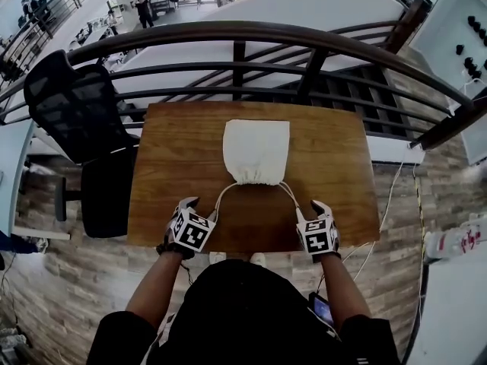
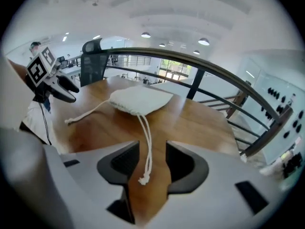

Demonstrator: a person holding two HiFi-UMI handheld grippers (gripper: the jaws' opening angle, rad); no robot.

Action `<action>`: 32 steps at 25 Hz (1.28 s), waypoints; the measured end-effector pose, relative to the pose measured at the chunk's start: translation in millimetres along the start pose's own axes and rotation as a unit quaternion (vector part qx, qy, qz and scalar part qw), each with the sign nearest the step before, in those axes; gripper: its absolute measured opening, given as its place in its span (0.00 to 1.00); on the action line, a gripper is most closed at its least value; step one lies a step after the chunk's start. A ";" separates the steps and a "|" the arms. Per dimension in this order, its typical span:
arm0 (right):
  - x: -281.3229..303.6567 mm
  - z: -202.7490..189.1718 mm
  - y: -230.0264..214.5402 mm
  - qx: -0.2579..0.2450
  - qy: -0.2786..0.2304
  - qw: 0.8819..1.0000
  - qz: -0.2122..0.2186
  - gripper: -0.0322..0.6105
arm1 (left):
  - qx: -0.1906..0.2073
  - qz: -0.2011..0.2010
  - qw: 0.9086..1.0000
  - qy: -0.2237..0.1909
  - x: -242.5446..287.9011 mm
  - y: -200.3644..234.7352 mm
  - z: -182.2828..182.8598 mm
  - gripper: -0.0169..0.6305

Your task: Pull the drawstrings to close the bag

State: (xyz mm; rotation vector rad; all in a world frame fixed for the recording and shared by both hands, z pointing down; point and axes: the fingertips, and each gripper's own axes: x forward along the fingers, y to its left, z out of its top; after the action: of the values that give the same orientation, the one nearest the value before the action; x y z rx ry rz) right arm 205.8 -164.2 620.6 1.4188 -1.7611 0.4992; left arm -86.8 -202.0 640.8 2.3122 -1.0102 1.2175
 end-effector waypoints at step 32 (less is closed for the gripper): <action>-71.0 74.9 -55.8 0.124 -0.236 0.963 -0.028 0.04 | -0.117 0.028 0.936 -0.330 -97.7 42.7 111.1 0.05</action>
State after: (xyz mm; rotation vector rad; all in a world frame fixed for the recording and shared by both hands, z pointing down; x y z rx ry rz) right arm 236.4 -190.5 510.4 1.8765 -2.0754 0.3804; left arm -90.8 -253.6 495.7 2.5456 -1.3452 0.2779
